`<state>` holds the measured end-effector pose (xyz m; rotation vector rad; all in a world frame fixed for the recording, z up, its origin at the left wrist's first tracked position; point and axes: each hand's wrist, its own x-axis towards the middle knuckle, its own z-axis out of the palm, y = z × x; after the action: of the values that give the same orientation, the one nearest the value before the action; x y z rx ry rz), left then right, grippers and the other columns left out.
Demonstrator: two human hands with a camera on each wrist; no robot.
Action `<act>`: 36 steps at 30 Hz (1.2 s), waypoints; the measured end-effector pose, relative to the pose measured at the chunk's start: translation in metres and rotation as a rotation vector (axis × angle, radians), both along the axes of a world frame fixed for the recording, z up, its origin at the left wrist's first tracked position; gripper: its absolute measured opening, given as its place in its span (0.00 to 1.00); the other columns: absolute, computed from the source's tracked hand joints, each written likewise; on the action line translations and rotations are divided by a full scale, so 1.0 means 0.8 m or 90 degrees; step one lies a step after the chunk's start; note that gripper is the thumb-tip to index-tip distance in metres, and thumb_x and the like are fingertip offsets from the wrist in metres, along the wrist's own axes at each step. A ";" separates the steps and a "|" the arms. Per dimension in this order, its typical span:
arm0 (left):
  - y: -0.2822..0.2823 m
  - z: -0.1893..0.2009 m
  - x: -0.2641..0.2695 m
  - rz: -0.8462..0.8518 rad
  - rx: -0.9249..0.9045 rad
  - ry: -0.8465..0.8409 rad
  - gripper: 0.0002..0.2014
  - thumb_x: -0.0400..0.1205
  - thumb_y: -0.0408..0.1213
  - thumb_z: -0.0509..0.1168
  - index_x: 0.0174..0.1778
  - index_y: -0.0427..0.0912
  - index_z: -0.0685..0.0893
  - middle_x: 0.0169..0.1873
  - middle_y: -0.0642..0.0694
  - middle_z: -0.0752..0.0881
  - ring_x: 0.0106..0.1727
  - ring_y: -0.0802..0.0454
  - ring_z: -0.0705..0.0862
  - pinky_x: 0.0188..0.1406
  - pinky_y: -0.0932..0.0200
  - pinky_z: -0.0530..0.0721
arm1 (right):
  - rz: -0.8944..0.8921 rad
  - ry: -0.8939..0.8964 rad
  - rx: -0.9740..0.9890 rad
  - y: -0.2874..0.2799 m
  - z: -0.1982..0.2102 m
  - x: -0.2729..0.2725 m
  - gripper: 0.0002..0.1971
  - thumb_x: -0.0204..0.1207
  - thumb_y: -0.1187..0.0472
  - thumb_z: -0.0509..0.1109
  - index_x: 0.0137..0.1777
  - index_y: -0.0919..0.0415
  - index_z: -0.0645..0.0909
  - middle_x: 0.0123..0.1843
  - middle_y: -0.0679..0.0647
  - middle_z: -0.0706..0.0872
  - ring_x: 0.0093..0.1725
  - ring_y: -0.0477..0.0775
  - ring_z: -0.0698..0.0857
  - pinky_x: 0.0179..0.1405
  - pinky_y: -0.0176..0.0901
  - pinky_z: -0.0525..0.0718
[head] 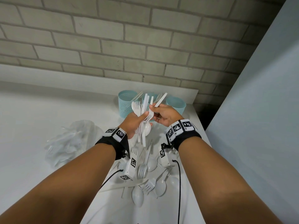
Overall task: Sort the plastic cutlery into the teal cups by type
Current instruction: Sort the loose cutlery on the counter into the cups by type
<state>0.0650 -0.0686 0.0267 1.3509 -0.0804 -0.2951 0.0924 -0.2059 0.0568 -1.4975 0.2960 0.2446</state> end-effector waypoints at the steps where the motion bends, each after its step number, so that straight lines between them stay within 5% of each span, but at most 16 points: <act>1: 0.000 -0.001 0.000 0.000 -0.004 0.007 0.18 0.84 0.33 0.62 0.70 0.34 0.76 0.57 0.36 0.85 0.41 0.54 0.89 0.34 0.66 0.86 | 0.011 -0.002 -0.020 0.000 0.000 0.000 0.03 0.75 0.63 0.73 0.42 0.56 0.81 0.38 0.51 0.85 0.35 0.46 0.81 0.34 0.35 0.77; 7: 0.002 -0.005 0.007 0.003 0.034 0.024 0.19 0.81 0.29 0.65 0.68 0.34 0.78 0.58 0.35 0.85 0.43 0.51 0.89 0.36 0.63 0.88 | -0.002 -0.020 -0.050 0.005 0.007 0.002 0.03 0.78 0.61 0.70 0.42 0.56 0.82 0.39 0.51 0.87 0.34 0.46 0.80 0.32 0.34 0.77; 11: 0.006 -0.002 0.006 -0.009 0.028 0.032 0.14 0.81 0.27 0.64 0.63 0.33 0.79 0.48 0.37 0.87 0.36 0.52 0.91 0.33 0.64 0.87 | -0.069 -0.036 -0.056 0.003 0.012 0.007 0.01 0.75 0.66 0.71 0.44 0.60 0.82 0.31 0.51 0.87 0.30 0.46 0.80 0.29 0.34 0.76; 13: 0.010 -0.002 0.009 -0.007 0.060 0.030 0.13 0.81 0.28 0.65 0.61 0.31 0.80 0.47 0.37 0.87 0.41 0.49 0.90 0.40 0.60 0.87 | -0.106 -0.035 -0.049 0.000 0.015 0.011 0.02 0.76 0.66 0.70 0.46 0.62 0.81 0.26 0.49 0.87 0.29 0.46 0.80 0.27 0.34 0.75; 15: 0.013 -0.002 0.010 -0.002 0.100 0.029 0.11 0.80 0.30 0.66 0.57 0.31 0.81 0.44 0.39 0.87 0.44 0.47 0.87 0.46 0.57 0.85 | -0.121 -0.042 -0.040 -0.003 0.018 0.014 0.01 0.77 0.65 0.70 0.46 0.62 0.81 0.31 0.51 0.88 0.28 0.45 0.80 0.25 0.33 0.76; 18: 0.016 0.002 0.010 -0.005 0.102 0.035 0.06 0.81 0.31 0.66 0.52 0.34 0.81 0.37 0.45 0.85 0.39 0.51 0.84 0.38 0.60 0.81 | -0.138 -0.076 -0.014 -0.007 0.022 0.017 0.03 0.76 0.66 0.71 0.42 0.62 0.81 0.36 0.54 0.87 0.30 0.46 0.80 0.23 0.30 0.77; 22: 0.020 0.008 0.011 -0.028 0.094 0.026 0.10 0.81 0.30 0.66 0.57 0.35 0.80 0.46 0.40 0.86 0.46 0.45 0.85 0.46 0.52 0.86 | -0.159 -0.095 0.036 -0.010 0.029 0.020 0.03 0.76 0.67 0.71 0.41 0.63 0.80 0.37 0.56 0.85 0.33 0.48 0.82 0.21 0.29 0.81; 27: 0.025 0.013 0.008 -0.061 0.053 0.042 0.05 0.81 0.29 0.65 0.50 0.41 0.81 0.44 0.43 0.88 0.38 0.51 0.90 0.40 0.55 0.89 | -0.196 -0.115 0.051 -0.020 0.041 0.027 0.06 0.75 0.67 0.72 0.39 0.62 0.79 0.36 0.56 0.82 0.34 0.50 0.82 0.30 0.35 0.84; 31: 0.026 0.010 0.010 0.007 0.025 0.048 0.10 0.80 0.26 0.66 0.56 0.37 0.79 0.43 0.42 0.86 0.39 0.49 0.86 0.33 0.62 0.88 | -0.243 -0.141 0.073 -0.021 0.037 0.029 0.08 0.76 0.71 0.70 0.39 0.61 0.77 0.36 0.56 0.82 0.35 0.52 0.82 0.35 0.41 0.85; 36: 0.034 0.004 0.015 0.110 0.063 0.014 0.04 0.79 0.24 0.65 0.42 0.37 0.80 0.26 0.43 0.80 0.20 0.55 0.78 0.27 0.58 0.75 | -0.102 -0.076 -0.137 -0.037 0.030 0.027 0.08 0.78 0.70 0.68 0.39 0.59 0.80 0.38 0.55 0.83 0.33 0.48 0.80 0.34 0.37 0.82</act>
<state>0.0767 -0.0413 0.0296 1.4425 0.0702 -0.1701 0.1138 -0.2352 0.0810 -1.6840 0.3535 -0.0059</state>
